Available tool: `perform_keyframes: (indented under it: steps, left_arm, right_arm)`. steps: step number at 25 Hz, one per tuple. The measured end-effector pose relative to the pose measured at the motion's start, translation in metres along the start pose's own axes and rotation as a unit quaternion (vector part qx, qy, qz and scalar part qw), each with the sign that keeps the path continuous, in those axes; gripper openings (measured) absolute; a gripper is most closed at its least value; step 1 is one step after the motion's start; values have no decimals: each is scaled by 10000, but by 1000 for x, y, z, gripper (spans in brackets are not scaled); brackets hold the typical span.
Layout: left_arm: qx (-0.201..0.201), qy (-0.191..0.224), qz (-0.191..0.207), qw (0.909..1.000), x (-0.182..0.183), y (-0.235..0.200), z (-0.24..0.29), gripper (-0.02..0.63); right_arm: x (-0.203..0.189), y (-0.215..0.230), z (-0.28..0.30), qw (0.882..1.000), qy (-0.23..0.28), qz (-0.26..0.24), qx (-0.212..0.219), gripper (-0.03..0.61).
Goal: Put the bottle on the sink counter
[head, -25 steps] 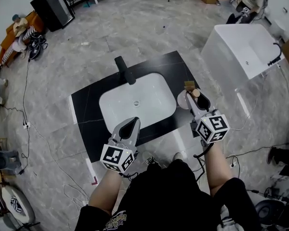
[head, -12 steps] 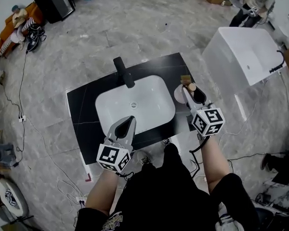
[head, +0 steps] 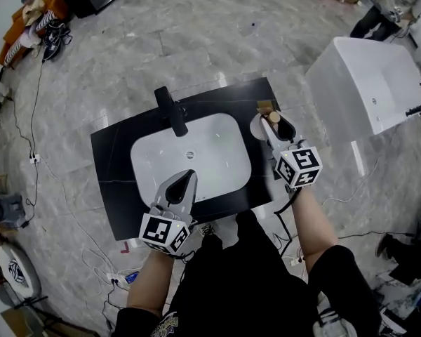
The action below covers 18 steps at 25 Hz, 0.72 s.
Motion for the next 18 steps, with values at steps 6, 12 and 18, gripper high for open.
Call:
perform_keyframes:
  steps: [6, 12, 18]
  left_arm:
    - [163, -131, -189, 9996, -9, 2, 24, 0]
    - [367, -225, -322, 9986, -20, 3, 42, 0]
    - [523, -234, -412, 9975, -32, 6, 62, 0]
  right_arm:
    - [-18, 31, 43, 9997, -182, -7, 189, 166]
    - [-35, 57, 74, 9990, -316, -24, 328, 166]
    - [-48, 74, 98, 9975, -475, -116, 506, 166]
Point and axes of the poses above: the fingertips, and each gripper's own axes: z forward along the fingers, y to its right, x out of its top, the point moved 10 cm from there along -z, backward along the fingers, and after that the axes turned 2 degrees about -z, right-handed, at the moved point
